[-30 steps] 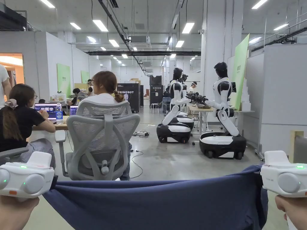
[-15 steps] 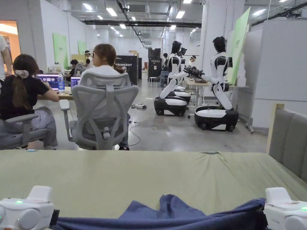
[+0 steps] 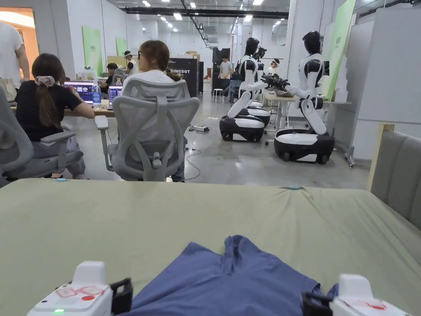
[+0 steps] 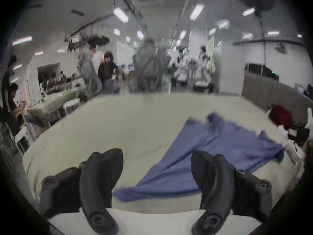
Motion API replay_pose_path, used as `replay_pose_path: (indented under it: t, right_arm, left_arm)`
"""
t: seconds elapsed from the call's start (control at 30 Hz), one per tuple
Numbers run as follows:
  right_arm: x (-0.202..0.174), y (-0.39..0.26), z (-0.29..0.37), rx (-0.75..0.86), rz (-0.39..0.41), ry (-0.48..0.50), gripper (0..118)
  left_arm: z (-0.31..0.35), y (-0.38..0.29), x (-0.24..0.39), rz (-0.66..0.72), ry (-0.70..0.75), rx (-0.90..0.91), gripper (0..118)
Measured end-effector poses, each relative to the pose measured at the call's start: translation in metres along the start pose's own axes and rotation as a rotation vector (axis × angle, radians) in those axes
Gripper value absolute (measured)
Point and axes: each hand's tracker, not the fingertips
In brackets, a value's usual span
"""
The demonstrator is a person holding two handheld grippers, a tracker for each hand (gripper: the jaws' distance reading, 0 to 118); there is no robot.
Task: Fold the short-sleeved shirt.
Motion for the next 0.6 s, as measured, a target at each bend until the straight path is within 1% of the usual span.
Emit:
replay_pose_path:
  t: [0.03,0.1,0.13,0.17,0.2,0.23,0.27,0.3,0.33,0.4,0.43,0.47,0.53,0.57,0.6]
  right_arm:
    - [-0.017,0.009,0.009,0.074,0.021,0.005,109]
    - [-0.044,0.021,0.024,0.224,0.025,-0.012,106]
    - [-0.054,0.025,0.029,0.258,0.016,0.003,97]
    - [-0.06,0.026,0.03,0.264,0.004,0.022,81]
    - [-0.066,0.028,0.033,0.273,-0.004,0.046,53]
    - [-0.072,0.027,0.035,0.283,0.001,0.052,8]
    - [-0.078,0.027,0.036,0.286,0.011,0.035,0]
    - [-0.082,0.027,0.034,0.29,0.034,0.013,0]
    - [-0.084,0.025,0.036,0.291,0.047,0.014,0]
    - [-0.086,0.024,0.036,0.262,0.043,0.063,0]
    - [-0.09,0.022,0.034,0.258,0.051,0.045,0]
    - [-0.093,0.02,0.033,0.253,0.075,0.029,0]
    - [-0.099,0.015,0.027,0.209,0.116,0.04,0]
    - [-0.103,0.014,0.024,0.193,0.128,0.048,0]
    - [-0.105,0.01,0.02,0.191,0.134,0.047,0]
  left_arm:
    - [0.011,0.006,0.014,-0.02,-0.002,0.072,83]
    - [0.029,0.011,0.038,-0.044,-0.029,0.16,82]
    - [0.035,0.013,0.047,-0.039,-0.029,0.191,78]
    - [0.039,0.014,0.051,-0.046,-0.043,0.196,69]
    - [0.042,0.014,0.055,-0.063,-0.047,0.201,51]
    - [0.046,0.013,0.061,-0.088,-0.042,0.206,21]
    - [0.047,0.013,0.064,-0.118,-0.025,0.208,1]
    - [0.047,0.012,0.065,-0.15,0.0,0.197,0]
    - [0.048,0.012,0.065,-0.173,0.012,0.19,0]
    - [0.051,0.014,0.058,-0.143,-0.03,0.151,0]
    - [0.049,0.015,0.051,-0.136,-0.036,0.118,0]
    - [0.044,0.015,0.042,-0.133,-0.027,0.077,0]
    - [0.03,0.013,0.019,-0.112,-0.009,-0.047,0]
    - [0.019,0.01,0.006,-0.083,-0.008,-0.107,0]
    - [0.003,0.006,-0.014,-0.038,-0.025,-0.203,0]
